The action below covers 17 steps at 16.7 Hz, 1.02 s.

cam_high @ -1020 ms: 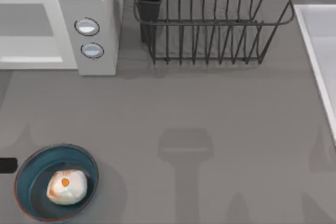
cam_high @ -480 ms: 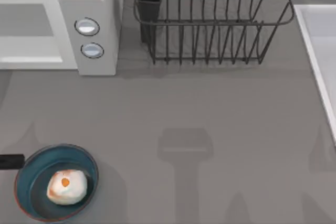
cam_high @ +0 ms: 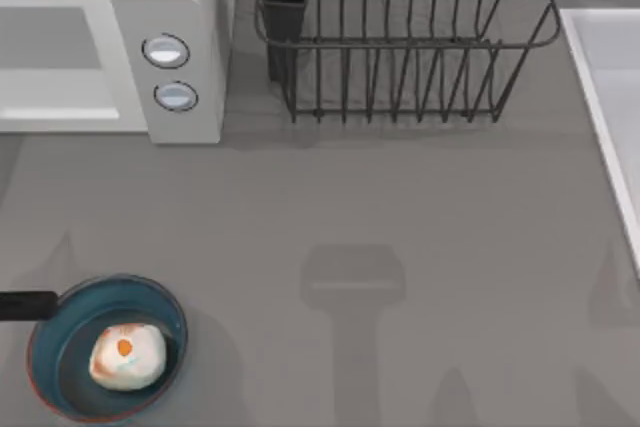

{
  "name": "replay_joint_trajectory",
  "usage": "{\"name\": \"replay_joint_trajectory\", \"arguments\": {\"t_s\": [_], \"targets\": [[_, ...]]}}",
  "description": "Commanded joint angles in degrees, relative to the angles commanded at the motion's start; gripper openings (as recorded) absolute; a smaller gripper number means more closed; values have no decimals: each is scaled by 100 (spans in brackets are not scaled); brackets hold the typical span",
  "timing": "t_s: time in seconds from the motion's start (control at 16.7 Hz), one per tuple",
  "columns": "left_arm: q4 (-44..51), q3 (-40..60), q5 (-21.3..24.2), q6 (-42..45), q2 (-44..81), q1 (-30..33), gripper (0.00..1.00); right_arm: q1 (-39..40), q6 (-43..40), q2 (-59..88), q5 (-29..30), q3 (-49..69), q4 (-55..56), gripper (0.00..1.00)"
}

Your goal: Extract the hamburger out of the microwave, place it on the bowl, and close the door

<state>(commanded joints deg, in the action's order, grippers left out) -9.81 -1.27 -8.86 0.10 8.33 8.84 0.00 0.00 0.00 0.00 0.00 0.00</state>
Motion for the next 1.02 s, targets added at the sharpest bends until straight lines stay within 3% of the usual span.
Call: {"name": "replay_joint_trajectory", "arguments": {"t_s": [0.12,0.54,1.02], "targets": [[142,82,-216,0,-60,217,0,0,0,0,0,0,0,100],[1086,583,-1758,-1,-506,1756,0,0,0,0,0,0,0,100],[943,572,-1978,-2,-313,1975,0,0,0,0,0,0,0,100]]}}
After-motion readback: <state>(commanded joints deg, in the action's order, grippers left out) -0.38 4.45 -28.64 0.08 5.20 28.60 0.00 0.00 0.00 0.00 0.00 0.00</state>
